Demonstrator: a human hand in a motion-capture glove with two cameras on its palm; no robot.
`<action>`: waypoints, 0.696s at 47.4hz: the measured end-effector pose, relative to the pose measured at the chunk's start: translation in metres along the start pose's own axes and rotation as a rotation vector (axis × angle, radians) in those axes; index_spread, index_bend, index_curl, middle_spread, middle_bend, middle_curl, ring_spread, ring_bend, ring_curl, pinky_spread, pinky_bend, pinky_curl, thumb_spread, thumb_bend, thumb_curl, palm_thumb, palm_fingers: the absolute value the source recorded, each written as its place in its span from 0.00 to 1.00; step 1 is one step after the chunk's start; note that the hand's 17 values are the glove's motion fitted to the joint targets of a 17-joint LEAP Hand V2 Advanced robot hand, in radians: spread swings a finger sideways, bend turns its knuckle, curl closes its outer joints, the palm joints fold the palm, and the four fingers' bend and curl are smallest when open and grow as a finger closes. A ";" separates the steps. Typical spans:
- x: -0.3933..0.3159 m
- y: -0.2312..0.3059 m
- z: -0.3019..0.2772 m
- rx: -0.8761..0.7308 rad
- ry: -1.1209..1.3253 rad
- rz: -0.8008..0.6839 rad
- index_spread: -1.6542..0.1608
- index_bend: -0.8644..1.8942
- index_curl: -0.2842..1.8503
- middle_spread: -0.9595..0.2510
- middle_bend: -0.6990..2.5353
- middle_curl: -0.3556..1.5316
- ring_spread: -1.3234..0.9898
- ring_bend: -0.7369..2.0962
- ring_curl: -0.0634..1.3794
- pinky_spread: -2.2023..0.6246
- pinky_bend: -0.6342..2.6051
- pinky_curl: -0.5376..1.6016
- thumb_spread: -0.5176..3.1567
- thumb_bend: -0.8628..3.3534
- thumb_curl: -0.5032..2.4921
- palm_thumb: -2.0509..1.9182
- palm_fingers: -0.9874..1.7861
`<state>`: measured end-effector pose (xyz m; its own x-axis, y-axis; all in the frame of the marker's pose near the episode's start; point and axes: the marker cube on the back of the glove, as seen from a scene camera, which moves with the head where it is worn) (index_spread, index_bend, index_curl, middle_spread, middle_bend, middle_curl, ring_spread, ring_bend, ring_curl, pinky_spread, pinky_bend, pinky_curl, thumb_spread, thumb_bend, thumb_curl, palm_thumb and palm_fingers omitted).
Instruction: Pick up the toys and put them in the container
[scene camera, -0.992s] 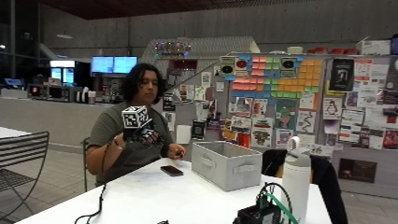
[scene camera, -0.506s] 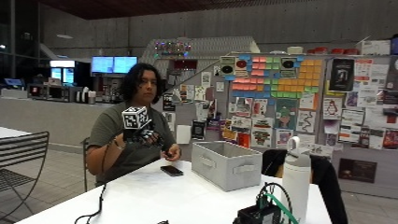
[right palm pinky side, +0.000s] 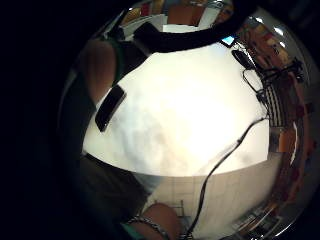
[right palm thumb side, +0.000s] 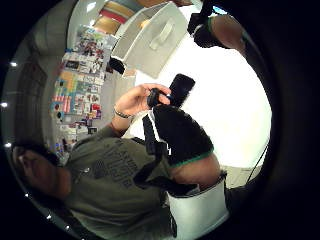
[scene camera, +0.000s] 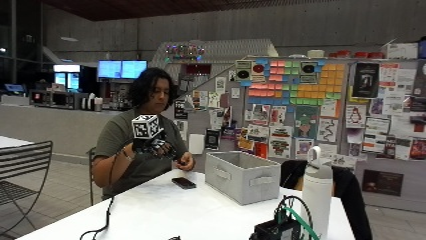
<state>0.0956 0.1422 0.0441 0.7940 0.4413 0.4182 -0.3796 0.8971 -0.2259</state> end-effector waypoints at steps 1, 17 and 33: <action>-0.001 0.000 0.000 0.001 0.002 0.001 0.67 0.39 0.37 0.65 0.28 0.41 0.48 0.45 0.17 0.79 0.35 0.41 0.51 0.20 0.24 0.51 0.49; -0.002 0.005 -0.003 -0.002 0.014 0.006 0.67 0.39 0.37 0.65 0.27 0.40 0.48 0.44 0.17 0.79 0.36 0.41 0.52 0.20 0.24 0.51 0.48; 0.003 0.003 -0.003 0.001 0.010 0.029 0.67 0.39 0.37 0.65 0.28 0.40 0.48 0.44 0.17 0.79 0.36 0.41 0.52 0.20 0.24 0.51 0.48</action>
<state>0.0979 0.1464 0.0419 0.7874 0.4668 0.4026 -0.4032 0.8840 -0.2364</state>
